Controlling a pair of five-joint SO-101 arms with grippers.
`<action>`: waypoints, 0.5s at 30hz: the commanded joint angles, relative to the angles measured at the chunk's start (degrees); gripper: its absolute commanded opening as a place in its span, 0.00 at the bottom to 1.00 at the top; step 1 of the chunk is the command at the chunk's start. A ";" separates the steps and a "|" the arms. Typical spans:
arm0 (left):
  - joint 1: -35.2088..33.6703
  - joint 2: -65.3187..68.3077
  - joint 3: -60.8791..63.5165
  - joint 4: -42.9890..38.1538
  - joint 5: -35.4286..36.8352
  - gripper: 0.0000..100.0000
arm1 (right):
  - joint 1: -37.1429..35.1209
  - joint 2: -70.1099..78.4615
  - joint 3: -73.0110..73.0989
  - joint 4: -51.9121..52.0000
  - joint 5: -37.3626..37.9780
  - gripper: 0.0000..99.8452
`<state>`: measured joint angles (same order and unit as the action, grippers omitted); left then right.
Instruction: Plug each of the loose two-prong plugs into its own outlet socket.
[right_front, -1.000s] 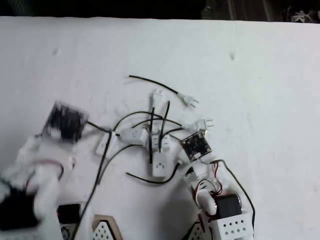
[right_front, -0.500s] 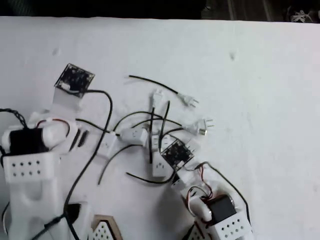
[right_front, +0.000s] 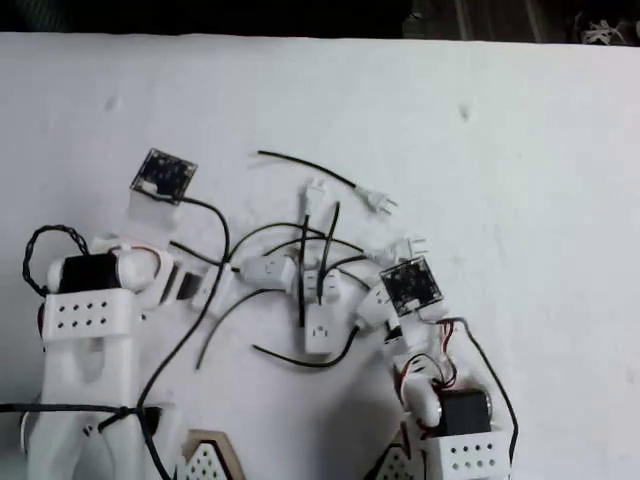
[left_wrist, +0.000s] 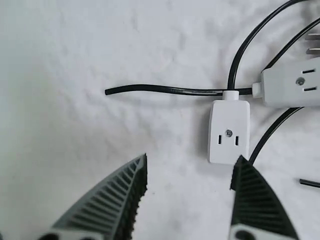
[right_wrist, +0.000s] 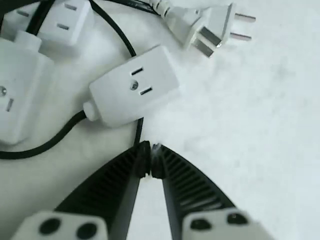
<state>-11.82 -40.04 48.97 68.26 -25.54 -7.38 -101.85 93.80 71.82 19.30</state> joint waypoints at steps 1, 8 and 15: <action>1.27 0.04 0.35 -1.58 0.35 0.28 | 1.80 -0.31 -3.08 0.04 6.68 0.02; 8.57 0.13 1.58 -1.41 3.52 0.28 | 6.20 0.31 -11.08 2.59 10.90 0.02; 11.12 0.22 1.41 -1.76 6.42 0.28 | 5.76 0.31 -12.92 3.74 11.08 0.02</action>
<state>-1.71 -40.04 50.81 67.38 -21.23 -2.20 -102.29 83.52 75.25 30.02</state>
